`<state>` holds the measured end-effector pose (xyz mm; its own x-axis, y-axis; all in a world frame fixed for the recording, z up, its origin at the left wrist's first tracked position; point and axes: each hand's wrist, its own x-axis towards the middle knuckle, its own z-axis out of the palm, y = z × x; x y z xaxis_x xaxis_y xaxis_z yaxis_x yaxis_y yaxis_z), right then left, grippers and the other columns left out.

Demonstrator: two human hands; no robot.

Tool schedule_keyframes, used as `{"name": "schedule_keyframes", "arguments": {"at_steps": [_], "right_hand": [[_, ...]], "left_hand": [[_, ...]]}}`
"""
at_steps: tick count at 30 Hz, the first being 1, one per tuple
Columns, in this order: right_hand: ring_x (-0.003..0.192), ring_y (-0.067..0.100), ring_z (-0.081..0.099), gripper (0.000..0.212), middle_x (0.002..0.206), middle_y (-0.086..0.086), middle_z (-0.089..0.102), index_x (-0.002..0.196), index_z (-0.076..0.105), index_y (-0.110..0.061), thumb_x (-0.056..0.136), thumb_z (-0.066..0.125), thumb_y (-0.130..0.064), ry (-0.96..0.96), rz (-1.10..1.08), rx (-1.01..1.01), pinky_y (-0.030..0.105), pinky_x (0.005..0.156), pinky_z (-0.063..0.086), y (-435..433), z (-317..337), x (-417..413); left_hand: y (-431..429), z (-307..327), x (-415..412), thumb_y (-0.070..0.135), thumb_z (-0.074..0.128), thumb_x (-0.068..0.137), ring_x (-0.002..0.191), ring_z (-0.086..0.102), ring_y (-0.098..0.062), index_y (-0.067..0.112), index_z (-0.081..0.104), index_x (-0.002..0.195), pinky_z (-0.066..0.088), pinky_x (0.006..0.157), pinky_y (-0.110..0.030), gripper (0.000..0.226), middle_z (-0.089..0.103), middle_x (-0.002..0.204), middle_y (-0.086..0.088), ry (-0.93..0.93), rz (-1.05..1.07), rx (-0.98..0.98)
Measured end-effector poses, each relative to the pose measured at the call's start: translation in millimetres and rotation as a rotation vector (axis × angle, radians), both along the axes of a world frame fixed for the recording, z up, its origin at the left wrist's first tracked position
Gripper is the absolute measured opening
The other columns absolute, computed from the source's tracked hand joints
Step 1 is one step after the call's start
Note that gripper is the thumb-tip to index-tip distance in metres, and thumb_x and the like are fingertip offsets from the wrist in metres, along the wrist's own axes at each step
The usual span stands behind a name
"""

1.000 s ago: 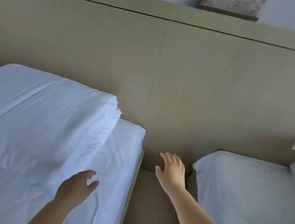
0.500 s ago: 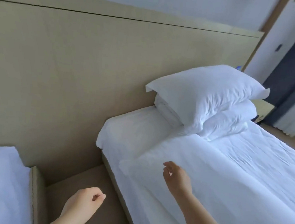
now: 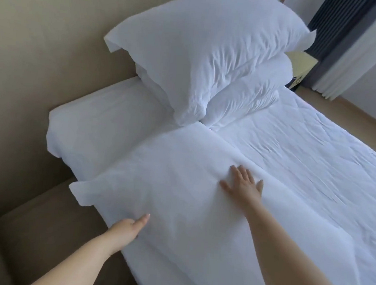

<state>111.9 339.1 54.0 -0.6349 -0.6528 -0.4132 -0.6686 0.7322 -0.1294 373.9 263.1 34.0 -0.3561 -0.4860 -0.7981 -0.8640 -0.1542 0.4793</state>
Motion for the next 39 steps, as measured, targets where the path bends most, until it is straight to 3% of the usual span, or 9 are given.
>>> {"name": "schedule_keyframes", "arguments": {"at_steps": [5,9,11,14,16,22,26,32,39], "right_hand": [[0.144,0.02,-0.006,0.072,0.156,0.003,0.005,0.147,0.009,-0.025,0.09,0.04,-0.055,0.043,-0.093,-0.005,0.048,0.113,-0.006,-13,-12,-53],[0.144,0.021,0.0,0.086,0.155,0.007,0.014,0.148,0.007,-0.016,0.085,0.052,-0.053,-0.039,-0.156,-0.034,0.042,0.115,-0.006,-22,-20,-89],[0.141,0.025,0.019,0.074,0.149,0.007,0.029,0.146,0.019,-0.015,0.088,0.052,-0.047,-0.191,-0.208,0.001,0.037,0.114,0.009,-26,-26,-95],[0.106,0.028,0.052,0.022,0.102,0.007,0.057,0.103,0.059,-0.014,0.091,0.048,-0.028,-0.265,-0.267,-0.034,0.029,0.079,0.041,-27,-30,-100],[0.079,0.024,0.047,0.023,0.071,0.004,0.047,0.068,0.051,-0.009,0.089,0.045,-0.017,-0.183,-0.227,-0.066,0.026,0.054,0.03,-24,-29,-97],[0.07,0.026,0.039,0.039,0.056,0.002,0.039,0.054,0.038,-0.015,0.093,0.046,-0.017,0.057,-0.17,-0.221,0.032,0.053,0.024,-13,-13,-59],[0.07,0.027,0.039,0.039,0.054,0.001,0.041,0.055,0.042,-0.02,0.093,0.046,-0.018,0.099,-0.214,-0.352,0.03,0.061,0.023,-8,16,-28],[0.096,0.032,0.054,0.024,0.092,0.015,0.067,0.101,0.069,-0.017,0.092,0.047,-0.018,0.052,-0.19,-0.578,0.03,0.073,0.033,-15,79,58],[0.08,0.024,0.051,0.025,0.077,0.009,0.058,0.106,0.069,-0.019,0.091,0.049,-0.016,-0.063,-0.096,-0.886,0.027,0.07,0.032,-54,142,194]], "left_hand": [[25,-28,-37,0.052,0.047,0.087,0.093,0.06,-0.024,0.021,0.026,0.135,0.04,0.089,-0.036,0.061,0.058,0.111,-0.01,0.124,0.439,0.37],[37,-50,-60,0.042,0.076,0.063,0.083,0.055,-0.02,0.022,0.032,0.127,0.045,0.073,-0.03,0.08,0.057,0.098,0.001,0.281,0.809,0.287],[45,-56,-66,0.031,0.08,0.059,0.099,0.056,-0.023,0.022,0.029,0.133,0.047,0.083,-0.033,0.091,0.057,0.114,-0.003,0.299,0.927,0.246],[48,-57,-66,0.014,0.076,0.072,0.12,0.05,-0.027,0.026,0.013,0.145,0.039,0.103,-0.043,0.097,0.044,0.138,-0.008,0.285,1.026,0.228],[51,-59,-63,0.016,0.073,0.075,0.122,0.047,-0.029,0.02,0.007,0.147,0.034,0.107,-0.042,0.098,0.041,0.141,-0.011,0.242,1.067,0.273],[57,-51,-64,0.012,0.063,0.082,0.102,0.059,-0.028,0.003,0.057,0.117,0.046,0.089,-0.038,0.037,0.068,0.104,-0.01,0.394,1.003,0.556],[63,-34,-48,-0.005,0.059,0.081,0.08,0.059,-0.023,0.003,0.058,0.11,0.047,0.07,-0.034,0.03,0.067,0.082,-0.006,0.547,1.07,0.453],[66,-8,22,-0.004,0.063,0.08,0.105,0.055,-0.027,0.006,0.051,0.124,0.04,0.097,-0.04,0.046,0.062,0.11,-0.007,0.735,1.121,0.194],[41,57,159,0.004,0.069,0.077,0.095,0.057,-0.013,0.017,0.048,0.121,0.042,0.093,-0.036,0.051,0.061,0.104,0.003,0.83,1.278,-0.378]]}}
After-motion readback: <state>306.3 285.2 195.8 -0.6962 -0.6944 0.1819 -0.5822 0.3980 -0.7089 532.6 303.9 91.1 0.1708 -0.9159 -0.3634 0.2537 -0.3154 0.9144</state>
